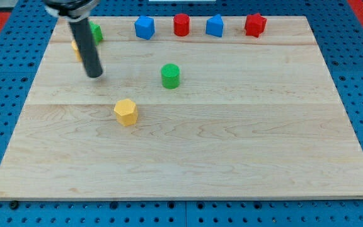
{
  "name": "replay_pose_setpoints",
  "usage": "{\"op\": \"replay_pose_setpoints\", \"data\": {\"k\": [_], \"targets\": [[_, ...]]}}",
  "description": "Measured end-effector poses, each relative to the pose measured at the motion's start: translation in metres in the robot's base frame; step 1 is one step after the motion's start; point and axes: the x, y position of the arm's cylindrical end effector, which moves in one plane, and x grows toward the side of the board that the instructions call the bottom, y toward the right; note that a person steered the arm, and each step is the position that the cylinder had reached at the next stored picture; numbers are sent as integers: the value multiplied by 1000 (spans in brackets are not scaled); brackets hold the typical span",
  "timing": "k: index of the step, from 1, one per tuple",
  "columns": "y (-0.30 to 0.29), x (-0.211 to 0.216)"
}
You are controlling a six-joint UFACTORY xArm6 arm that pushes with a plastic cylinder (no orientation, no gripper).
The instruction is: Nudge the yellow heart a bit right
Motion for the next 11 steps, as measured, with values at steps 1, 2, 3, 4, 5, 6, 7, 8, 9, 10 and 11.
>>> {"op": "replay_pose_setpoints", "data": {"k": [1,2,3,4,5,6,7,8,9,10,11], "targets": [[-68,1],[-102,-29],[-102,-56],[-87,-60],[-74,-60],[-73,-60],[-67,-60],[-62,-60],[-58,-60],[-50,-60],[-40,-60]]}}
